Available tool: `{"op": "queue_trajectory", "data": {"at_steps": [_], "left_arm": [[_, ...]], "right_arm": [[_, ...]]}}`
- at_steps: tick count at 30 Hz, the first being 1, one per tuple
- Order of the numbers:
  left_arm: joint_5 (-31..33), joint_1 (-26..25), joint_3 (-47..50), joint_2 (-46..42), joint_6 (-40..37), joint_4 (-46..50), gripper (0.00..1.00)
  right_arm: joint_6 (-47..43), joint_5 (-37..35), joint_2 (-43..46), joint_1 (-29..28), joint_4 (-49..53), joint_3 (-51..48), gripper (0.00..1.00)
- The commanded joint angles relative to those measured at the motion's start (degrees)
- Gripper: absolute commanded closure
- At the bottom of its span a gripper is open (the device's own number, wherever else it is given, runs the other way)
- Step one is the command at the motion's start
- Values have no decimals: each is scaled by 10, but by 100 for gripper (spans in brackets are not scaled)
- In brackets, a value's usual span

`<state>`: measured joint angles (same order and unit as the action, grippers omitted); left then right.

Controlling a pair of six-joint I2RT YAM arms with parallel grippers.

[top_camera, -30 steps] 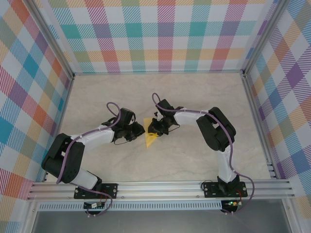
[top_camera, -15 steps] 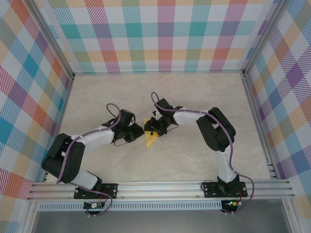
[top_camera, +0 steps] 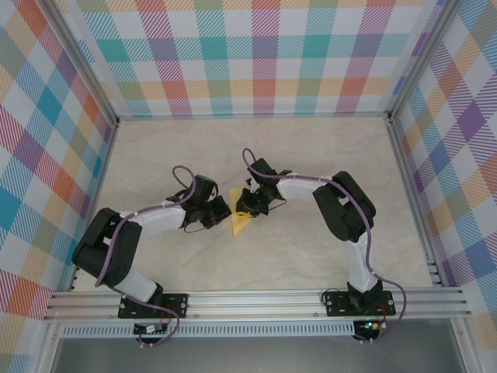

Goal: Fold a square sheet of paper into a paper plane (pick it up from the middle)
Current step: Third fold the triangle at the center of the table.

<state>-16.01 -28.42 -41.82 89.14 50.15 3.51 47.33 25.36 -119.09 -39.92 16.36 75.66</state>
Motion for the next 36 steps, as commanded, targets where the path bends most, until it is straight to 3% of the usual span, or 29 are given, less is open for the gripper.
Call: {"op": "queue_trajectory", "data": {"at_steps": [1, 19, 26, 36], "left_arm": [[-27, -4, -21, 24, 2, -28, 93], [-9, -4, -46, 76, -33, 4, 95], [-7, -4, -47, 85, -39, 13, 96], [12, -4, -51, 83, -43, 30, 96]], "right_arm": [[-3, -16, -9, -1, 11, -7, 86], [0, -6, 20, -1, -18, -23, 86], [-13, -4, 93, 4, -70, -76, 80], [-23, 25, 98, 4, -134, -143, 84]]}}
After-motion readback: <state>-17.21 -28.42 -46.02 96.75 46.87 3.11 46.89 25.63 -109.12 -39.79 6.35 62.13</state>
